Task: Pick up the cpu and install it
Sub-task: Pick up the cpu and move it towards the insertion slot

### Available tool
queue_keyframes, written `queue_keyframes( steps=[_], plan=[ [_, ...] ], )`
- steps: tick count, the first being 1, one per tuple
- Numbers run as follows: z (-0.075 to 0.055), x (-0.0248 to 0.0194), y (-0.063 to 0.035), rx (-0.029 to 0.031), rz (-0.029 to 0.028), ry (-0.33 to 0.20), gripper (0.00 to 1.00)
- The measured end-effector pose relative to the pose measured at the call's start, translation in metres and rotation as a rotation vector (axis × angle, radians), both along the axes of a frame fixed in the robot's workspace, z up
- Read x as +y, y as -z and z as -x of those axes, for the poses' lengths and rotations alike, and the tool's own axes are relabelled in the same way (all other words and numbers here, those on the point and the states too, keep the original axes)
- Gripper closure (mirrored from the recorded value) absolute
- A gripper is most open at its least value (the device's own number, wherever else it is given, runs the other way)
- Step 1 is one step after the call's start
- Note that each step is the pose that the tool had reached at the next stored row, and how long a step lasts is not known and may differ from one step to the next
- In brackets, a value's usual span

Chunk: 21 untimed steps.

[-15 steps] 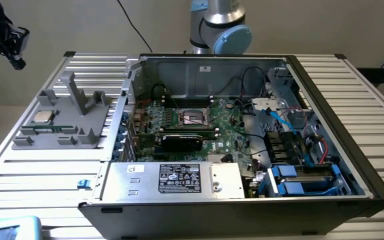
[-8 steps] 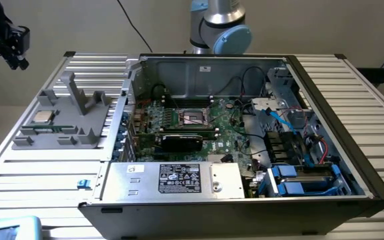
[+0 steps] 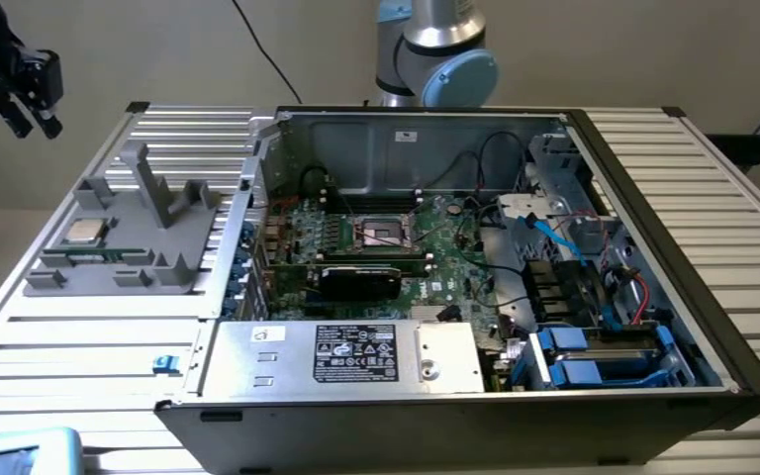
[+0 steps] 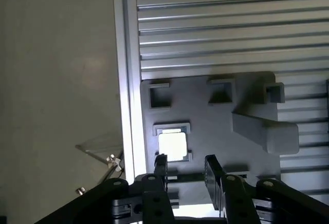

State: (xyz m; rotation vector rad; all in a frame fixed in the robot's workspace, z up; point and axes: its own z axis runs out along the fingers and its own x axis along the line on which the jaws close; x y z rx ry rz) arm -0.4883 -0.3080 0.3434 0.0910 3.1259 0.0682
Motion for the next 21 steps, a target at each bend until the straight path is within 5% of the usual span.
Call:
queue_keyframes(
  steps=[6,8,9,14,21],
  plan=[
    [0.0,0.0001,0.005,0.0166,0.0046,-0.034,0.55],
    [0.0,0.0,0.0081,0.0231,0.0044,-0.034,0.49],
    [0.0,0.0,0.0096,0.026,0.0044,-0.034,0.37],
    [0.0,-0.0003,0.0166,0.041,0.0043,-0.036,0.25],
    [0.0,-0.002,0.0293,0.0441,0.0045,-0.05,0.25]
  ],
)
